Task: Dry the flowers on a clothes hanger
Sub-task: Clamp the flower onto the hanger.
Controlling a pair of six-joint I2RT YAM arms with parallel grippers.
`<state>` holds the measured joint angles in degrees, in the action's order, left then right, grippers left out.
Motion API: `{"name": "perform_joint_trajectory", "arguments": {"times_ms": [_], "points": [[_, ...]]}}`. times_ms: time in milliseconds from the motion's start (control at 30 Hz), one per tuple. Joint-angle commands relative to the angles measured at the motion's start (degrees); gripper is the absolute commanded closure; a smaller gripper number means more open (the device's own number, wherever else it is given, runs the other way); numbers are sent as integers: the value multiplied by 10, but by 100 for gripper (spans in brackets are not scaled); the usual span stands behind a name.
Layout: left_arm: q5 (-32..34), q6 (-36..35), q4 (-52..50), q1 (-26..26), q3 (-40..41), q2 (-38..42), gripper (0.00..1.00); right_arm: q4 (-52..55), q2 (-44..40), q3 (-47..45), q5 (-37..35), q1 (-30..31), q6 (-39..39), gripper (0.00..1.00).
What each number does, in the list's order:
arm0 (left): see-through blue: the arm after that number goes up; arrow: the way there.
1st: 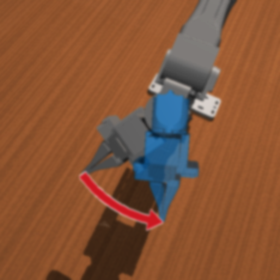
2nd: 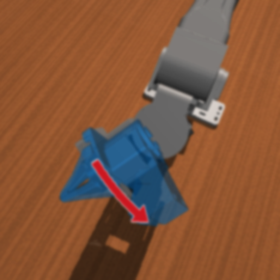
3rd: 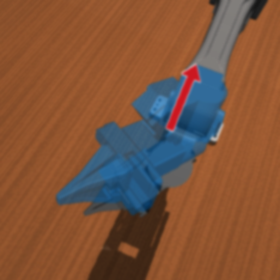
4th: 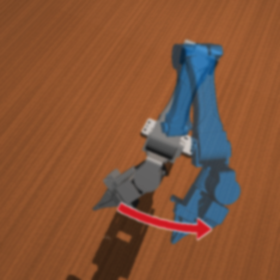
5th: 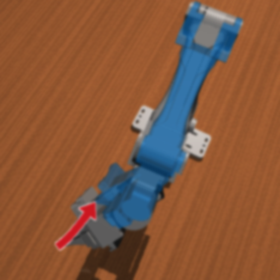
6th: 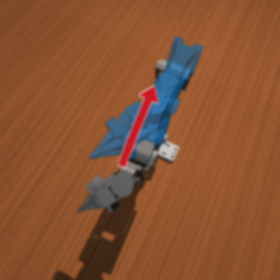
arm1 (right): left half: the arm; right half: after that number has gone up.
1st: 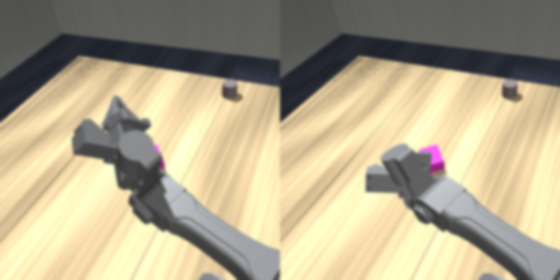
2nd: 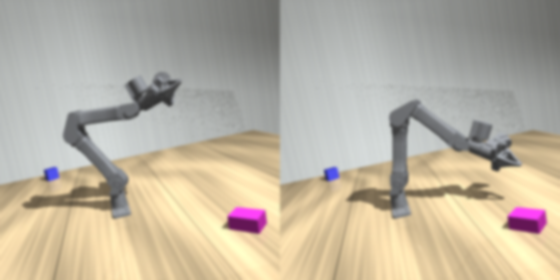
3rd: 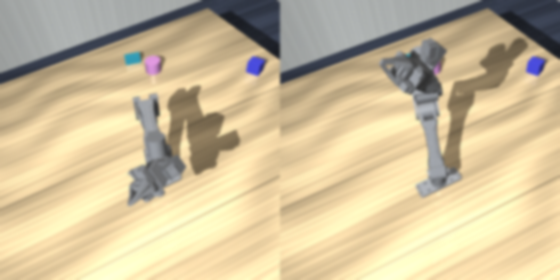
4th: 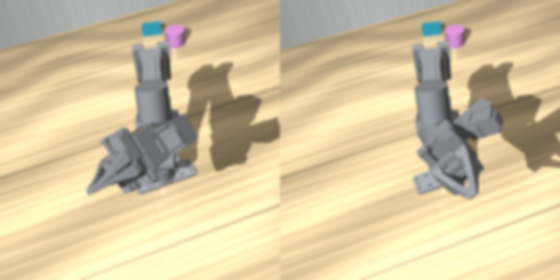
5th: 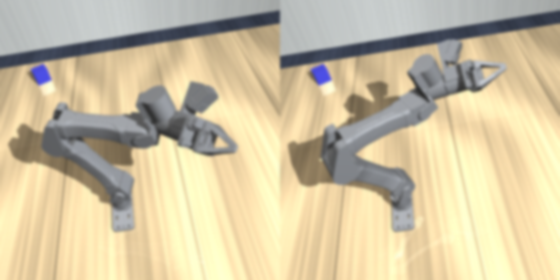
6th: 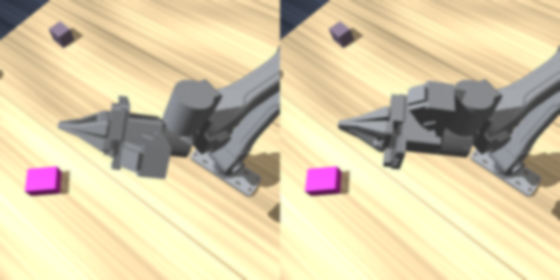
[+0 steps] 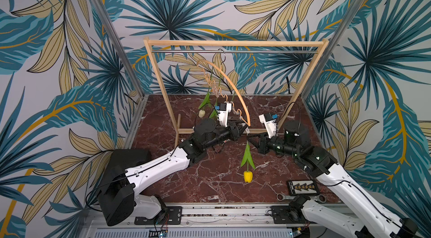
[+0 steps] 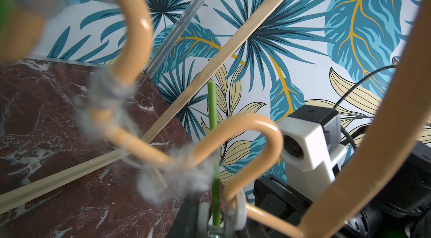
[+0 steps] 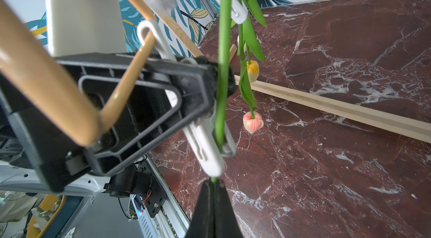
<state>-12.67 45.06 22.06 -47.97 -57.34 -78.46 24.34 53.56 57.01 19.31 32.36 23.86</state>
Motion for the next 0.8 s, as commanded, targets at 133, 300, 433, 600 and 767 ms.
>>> {"name": "perform_joint_trajectory", "arguments": {"times_ms": [133, 300, 433, 600, 767], "points": [[3, 3, -3, 0, 15, -6, 88, -3, 2, 17, -2, 9, -14, 100], [5, 2, -7, 0, 15, -4, 88, -3, 5, 18, -6, 10, -14, 100], [6, 2, -8, 0, 15, -4, 88, -4, 8, 19, -7, 10, -13, 100], [9, 3, -10, 0, 16, -2, 82, -4, 8, 19, -7, 11, -13, 100], [10, 6, -6, 0, 19, -2, 81, -5, 7, 18, -9, 11, -10, 100]]}}
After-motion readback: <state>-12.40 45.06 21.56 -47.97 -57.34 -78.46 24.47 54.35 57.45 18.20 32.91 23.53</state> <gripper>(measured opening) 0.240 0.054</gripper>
